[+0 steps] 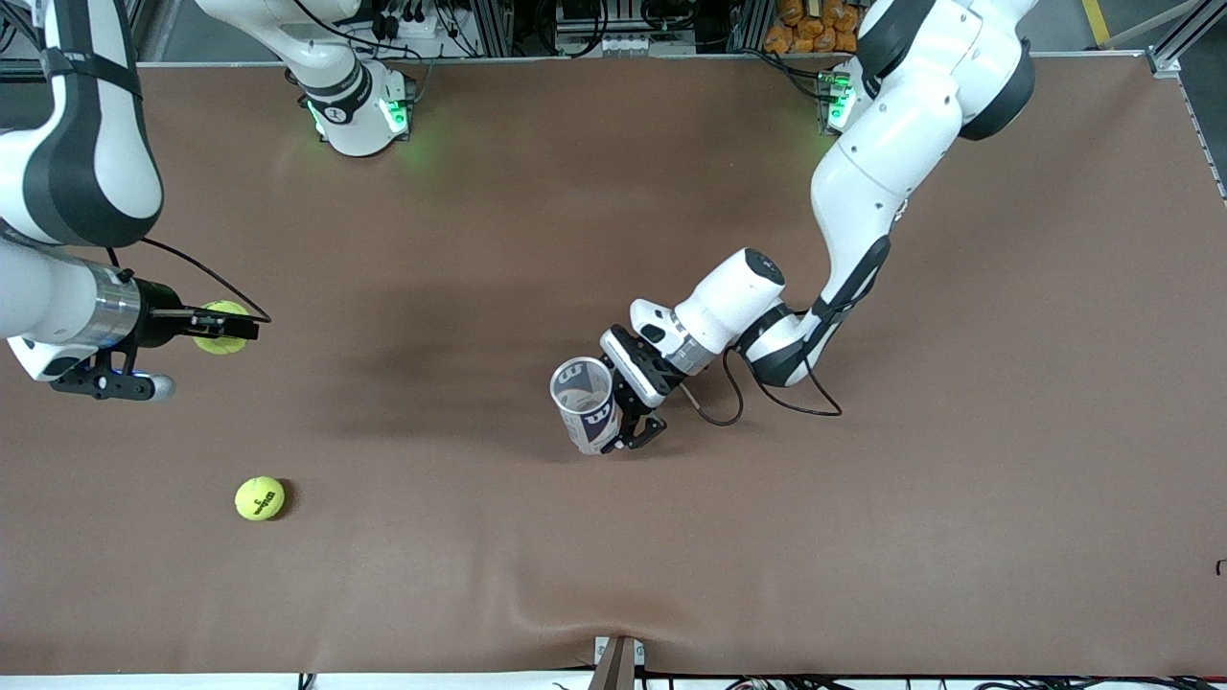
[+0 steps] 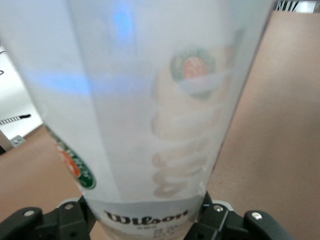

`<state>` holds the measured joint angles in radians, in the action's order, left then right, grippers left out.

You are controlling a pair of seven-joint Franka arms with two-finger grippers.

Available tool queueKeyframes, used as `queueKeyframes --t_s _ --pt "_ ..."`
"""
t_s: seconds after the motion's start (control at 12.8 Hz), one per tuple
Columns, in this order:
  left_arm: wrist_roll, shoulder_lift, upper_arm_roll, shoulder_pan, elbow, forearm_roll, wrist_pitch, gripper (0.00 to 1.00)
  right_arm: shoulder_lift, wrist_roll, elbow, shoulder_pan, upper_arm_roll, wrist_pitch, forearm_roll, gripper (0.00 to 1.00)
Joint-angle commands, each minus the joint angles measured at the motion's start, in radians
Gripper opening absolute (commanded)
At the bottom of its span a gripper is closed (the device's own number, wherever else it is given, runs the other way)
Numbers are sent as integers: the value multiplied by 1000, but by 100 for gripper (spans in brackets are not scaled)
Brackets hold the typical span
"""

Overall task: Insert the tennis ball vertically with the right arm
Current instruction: 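Carry the tennis ball with the right gripper over the tube opening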

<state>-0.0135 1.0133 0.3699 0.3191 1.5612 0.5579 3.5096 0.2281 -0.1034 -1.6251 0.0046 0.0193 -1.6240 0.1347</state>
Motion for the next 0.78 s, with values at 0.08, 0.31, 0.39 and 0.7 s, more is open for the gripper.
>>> queueKeyframes --t_s 0.08,0.31,0.39,0.7 --pt "14 19 -2 -5 28 -9 45 75 17 -134 100 56 -9 38 40 52" --pt "12 53 -3 -15 28 2 45 76 46 -313 178 188 -7 33 31 52" --pt "12 63 -2 -14 28 1 45 76 62 -370 198 221 -7 24 32 52" --pt "7 110 -3 -11 20 4 45 77 167 -582 324 339 -7 -8 34 52"
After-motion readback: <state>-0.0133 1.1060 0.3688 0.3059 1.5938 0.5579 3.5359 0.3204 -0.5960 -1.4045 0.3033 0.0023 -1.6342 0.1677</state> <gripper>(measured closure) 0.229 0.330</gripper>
